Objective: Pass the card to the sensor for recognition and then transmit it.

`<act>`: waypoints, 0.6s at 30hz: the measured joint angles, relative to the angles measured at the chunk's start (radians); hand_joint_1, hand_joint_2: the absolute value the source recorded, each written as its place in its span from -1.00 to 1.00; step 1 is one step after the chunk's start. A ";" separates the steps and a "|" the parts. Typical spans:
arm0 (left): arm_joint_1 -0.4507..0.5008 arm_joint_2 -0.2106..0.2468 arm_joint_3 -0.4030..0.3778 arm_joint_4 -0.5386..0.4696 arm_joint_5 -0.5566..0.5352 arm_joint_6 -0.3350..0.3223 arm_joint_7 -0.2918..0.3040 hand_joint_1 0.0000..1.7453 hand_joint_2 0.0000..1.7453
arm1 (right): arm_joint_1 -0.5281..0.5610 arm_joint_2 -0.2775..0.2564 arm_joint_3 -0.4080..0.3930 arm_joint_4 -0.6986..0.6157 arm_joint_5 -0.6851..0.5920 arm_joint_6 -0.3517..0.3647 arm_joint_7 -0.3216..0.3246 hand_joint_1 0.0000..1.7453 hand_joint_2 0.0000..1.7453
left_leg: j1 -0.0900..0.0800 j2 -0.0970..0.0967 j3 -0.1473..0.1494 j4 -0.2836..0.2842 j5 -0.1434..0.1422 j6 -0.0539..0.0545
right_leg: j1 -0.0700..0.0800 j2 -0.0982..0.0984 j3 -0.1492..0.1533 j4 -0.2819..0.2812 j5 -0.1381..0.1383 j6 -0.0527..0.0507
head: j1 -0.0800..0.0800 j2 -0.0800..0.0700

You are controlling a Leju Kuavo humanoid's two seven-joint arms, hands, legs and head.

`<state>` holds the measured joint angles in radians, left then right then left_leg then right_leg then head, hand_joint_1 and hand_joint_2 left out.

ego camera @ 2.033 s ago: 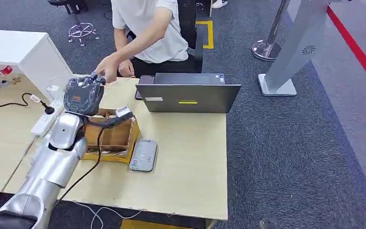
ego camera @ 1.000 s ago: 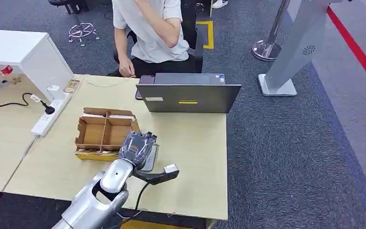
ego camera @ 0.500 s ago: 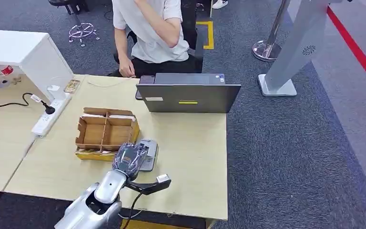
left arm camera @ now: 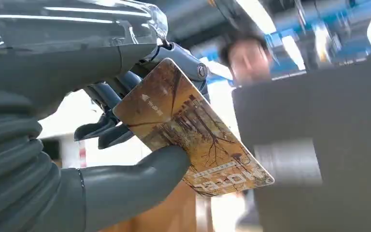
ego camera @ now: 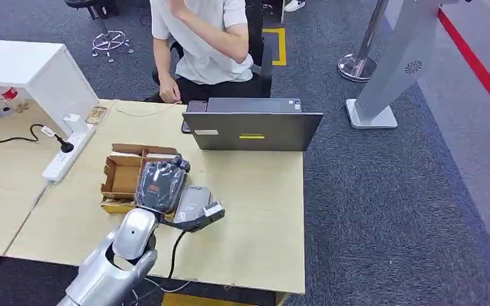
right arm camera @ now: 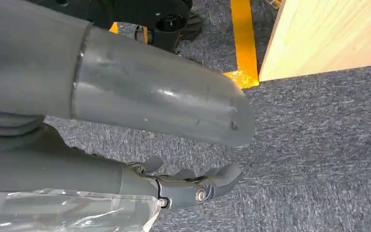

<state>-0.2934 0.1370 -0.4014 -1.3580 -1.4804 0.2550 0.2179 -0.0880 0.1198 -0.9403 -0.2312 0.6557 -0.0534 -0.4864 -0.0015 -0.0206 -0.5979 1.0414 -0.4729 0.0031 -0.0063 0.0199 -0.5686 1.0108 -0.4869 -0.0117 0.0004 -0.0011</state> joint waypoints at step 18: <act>-0.313 0.116 0.256 0.193 -0.026 0.105 -0.055 1.00 1.00 | -0.049 0.000 0.024 0.003 0.034 0.007 0.046 -1.00 -1.00 | 0.001 0.001 0.000 0.000 0.001 -0.001 | 0.000 0.001 -0.001 0.001 0.001 -0.001 | 0.000 0.000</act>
<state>-0.6068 0.2532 -0.1457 -1.1650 -1.5061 0.3605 0.1633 -0.1372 0.1198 -0.9163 -0.2281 0.6893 -0.0465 -0.4406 -0.0006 -0.0199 -0.5983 1.0413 -0.4716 0.0020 -0.0060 0.0213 -0.5696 1.0117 -0.4860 -0.0127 0.0000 -0.0011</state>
